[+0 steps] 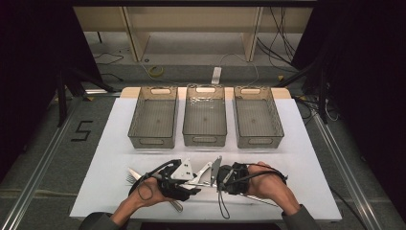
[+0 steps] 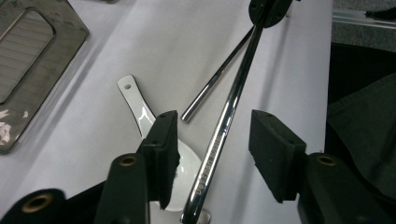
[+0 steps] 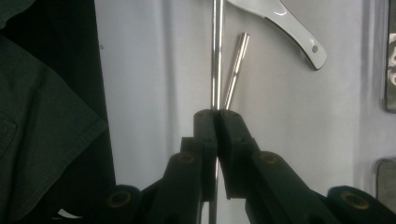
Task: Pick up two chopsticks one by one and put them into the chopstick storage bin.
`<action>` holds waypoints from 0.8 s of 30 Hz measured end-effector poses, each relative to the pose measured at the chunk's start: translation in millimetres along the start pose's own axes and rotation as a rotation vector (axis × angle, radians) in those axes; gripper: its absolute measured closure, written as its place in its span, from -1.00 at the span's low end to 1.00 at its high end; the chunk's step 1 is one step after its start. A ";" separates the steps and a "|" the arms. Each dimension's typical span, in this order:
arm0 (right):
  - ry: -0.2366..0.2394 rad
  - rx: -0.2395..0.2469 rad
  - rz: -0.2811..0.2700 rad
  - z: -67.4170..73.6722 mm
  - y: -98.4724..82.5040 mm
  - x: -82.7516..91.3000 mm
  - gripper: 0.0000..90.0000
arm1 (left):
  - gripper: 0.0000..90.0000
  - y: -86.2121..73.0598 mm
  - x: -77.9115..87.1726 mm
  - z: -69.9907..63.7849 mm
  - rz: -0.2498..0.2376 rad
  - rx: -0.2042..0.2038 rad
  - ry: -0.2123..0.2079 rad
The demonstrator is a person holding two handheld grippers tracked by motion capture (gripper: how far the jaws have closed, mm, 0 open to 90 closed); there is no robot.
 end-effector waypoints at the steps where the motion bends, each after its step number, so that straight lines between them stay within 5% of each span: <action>1: -0.004 0.000 -0.008 0.2 -0.1 -1.1 0.92 | 0.21 -0.4 0.0 -0.3 0.003 -0.006 -0.003; 16: 0.007 0.035 -0.002 4.9 0.8 -3.3 0.92 | 0.63 -2.0 -2.6 -5.5 0.037 -0.032 -0.045; 24: 0.002 0.079 0.004 6.4 -1.1 -3.3 0.90 | 0.79 -2.6 -1.3 -10.2 0.029 -0.076 -0.112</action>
Point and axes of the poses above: each handheld gripper's, and its own axes: x roughly backward along the jaws, y roughly out of its top, z roughly to its left, the point moved 3 cm from there along -x, roughly forward along the jaws, and after that the axes turned 8 degrees about y, right-handed, at the moved point
